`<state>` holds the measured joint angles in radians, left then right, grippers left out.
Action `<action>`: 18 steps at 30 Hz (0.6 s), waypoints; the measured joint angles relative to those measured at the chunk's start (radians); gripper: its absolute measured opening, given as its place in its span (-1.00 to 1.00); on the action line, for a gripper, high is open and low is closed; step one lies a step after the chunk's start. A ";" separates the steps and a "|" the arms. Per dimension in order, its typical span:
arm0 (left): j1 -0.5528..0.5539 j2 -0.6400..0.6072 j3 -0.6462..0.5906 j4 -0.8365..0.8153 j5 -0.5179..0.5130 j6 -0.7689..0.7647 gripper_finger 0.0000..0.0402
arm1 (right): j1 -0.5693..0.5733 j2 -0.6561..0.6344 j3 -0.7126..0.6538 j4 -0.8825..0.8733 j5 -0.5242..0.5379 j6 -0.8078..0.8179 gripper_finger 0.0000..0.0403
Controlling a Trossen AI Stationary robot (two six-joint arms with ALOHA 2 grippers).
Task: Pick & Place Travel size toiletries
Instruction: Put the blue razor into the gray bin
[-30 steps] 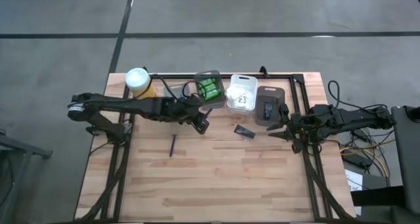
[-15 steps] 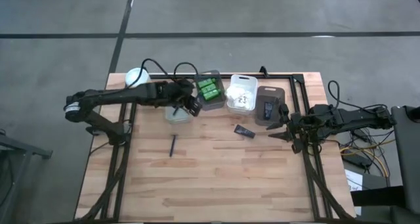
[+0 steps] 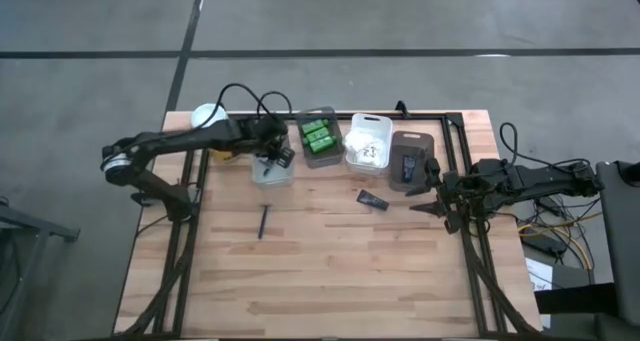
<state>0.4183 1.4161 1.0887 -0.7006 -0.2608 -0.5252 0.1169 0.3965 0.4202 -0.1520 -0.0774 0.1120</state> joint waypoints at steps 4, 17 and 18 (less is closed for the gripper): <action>0.028 0.003 -0.085 0.030 -0.002 -0.018 -0.86 | 0.000 0.000 0.000 0.000 0.000 0.000 -0.14; 0.060 0.003 -0.242 0.212 0.001 -0.054 -0.86 | 0.000 0.000 0.000 0.000 0.000 0.000 -0.02; 0.060 0.003 -0.246 0.211 0.001 -0.054 -0.85 | 0.000 0.000 0.000 0.000 0.000 0.000 -0.01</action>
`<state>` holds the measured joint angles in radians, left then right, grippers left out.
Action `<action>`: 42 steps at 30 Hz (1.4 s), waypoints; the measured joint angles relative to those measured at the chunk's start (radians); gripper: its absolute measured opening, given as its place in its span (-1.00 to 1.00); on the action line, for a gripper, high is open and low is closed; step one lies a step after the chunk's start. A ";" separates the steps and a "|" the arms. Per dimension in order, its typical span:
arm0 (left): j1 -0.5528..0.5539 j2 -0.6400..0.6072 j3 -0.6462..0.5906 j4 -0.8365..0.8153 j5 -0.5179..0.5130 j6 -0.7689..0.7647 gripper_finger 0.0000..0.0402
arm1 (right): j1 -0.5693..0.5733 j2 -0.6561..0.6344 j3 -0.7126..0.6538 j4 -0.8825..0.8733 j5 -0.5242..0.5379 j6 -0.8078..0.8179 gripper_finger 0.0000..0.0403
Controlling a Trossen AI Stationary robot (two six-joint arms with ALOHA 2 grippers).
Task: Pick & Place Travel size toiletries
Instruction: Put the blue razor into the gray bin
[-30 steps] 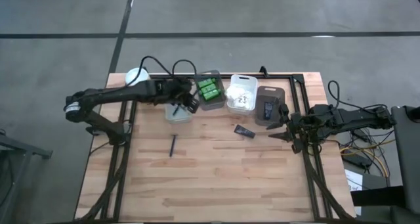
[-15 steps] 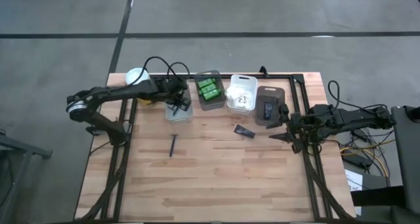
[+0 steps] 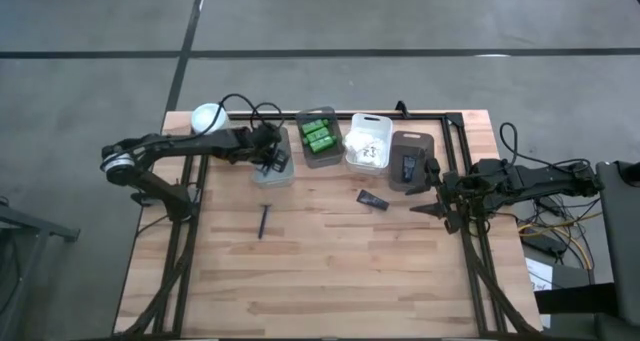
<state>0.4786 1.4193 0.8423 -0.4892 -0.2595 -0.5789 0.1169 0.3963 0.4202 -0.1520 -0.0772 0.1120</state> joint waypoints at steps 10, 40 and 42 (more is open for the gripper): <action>0.000 0.000 -0.013 0.001 0.025 -0.035 -0.62 | 0.000 0.000 0.000 0.000 0.000 0.000 -0.07; -0.107 -0.071 0.216 0.018 0.023 0.197 -0.25 | 0.000 0.000 0.000 0.000 0.000 0.000 -0.50; -0.144 -0.081 0.222 0.018 0.023 0.197 -0.25 | 0.000 0.000 0.000 0.000 0.000 0.000 -0.53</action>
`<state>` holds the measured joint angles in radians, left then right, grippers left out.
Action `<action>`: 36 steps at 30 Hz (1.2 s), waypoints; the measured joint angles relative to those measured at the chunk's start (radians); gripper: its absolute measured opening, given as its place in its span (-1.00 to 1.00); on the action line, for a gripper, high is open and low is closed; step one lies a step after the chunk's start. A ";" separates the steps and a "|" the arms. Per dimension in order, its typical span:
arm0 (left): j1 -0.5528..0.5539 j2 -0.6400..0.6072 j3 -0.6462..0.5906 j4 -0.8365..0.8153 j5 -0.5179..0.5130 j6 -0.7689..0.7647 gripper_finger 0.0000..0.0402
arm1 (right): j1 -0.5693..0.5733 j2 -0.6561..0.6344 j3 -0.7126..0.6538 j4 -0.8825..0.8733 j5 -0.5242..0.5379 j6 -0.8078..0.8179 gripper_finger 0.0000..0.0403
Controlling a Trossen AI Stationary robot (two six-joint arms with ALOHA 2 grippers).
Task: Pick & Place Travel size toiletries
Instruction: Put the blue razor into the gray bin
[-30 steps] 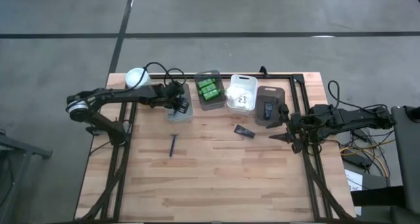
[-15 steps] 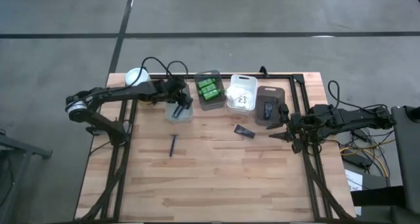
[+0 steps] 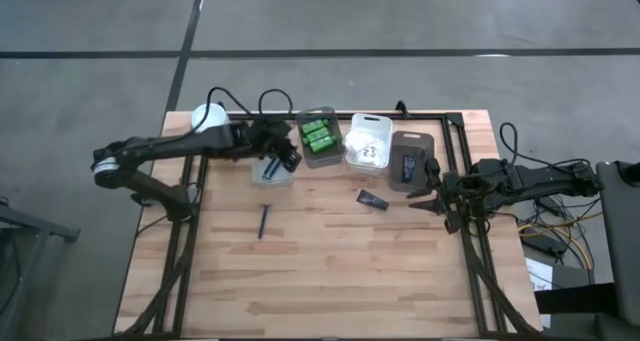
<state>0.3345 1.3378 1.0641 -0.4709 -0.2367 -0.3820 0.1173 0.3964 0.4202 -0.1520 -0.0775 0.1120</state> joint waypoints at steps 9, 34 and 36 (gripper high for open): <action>-0.237 -0.044 0.002 -0.046 -0.117 -0.154 -0.25 | 0.000 0.000 0.000 0.000 0.000 0.000 -0.67; -0.600 0.028 -0.167 -0.255 0.019 -0.931 -0.26 | 0.000 0.000 0.000 0.000 0.000 0.000 -0.62; -0.600 0.038 -0.187 -0.219 0.032 -0.931 -0.26 | 0.000 0.000 0.000 0.000 0.000 0.000 -0.59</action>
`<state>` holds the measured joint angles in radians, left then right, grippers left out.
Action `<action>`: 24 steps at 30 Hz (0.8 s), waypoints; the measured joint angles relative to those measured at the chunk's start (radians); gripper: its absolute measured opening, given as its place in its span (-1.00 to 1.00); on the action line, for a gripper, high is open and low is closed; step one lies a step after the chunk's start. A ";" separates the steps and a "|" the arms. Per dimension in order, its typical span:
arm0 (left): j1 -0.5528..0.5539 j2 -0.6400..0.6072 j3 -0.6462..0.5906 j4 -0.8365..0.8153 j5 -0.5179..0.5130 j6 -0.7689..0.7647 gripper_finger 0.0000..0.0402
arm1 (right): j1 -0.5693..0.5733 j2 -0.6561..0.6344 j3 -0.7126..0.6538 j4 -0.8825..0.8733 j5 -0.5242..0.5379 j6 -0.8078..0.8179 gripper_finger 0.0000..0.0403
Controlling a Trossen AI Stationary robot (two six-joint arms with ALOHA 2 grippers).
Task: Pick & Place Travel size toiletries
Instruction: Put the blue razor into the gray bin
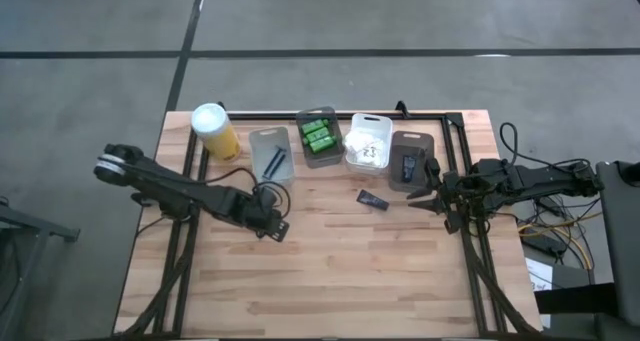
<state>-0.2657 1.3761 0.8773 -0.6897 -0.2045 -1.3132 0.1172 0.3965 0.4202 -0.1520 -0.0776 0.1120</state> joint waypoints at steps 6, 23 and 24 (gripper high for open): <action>0.010 0.019 -0.081 0.082 0.075 -0.102 -0.26 | 0.000 0.000 0.000 0.000 0.000 0.000 -0.50; 0.056 -0.023 -0.111 0.032 0.091 -0.201 -0.26 | 0.000 0.000 0.000 0.000 0.000 0.000 -0.29; 0.062 -0.023 -0.112 0.007 0.088 -0.201 -0.26 | 0.000 0.000 0.000 0.000 0.000 0.000 -0.28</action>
<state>-0.2041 1.3529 0.7652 -0.6823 -0.1165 -1.5141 0.1169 0.3962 0.4202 -0.1516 -0.0772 0.1120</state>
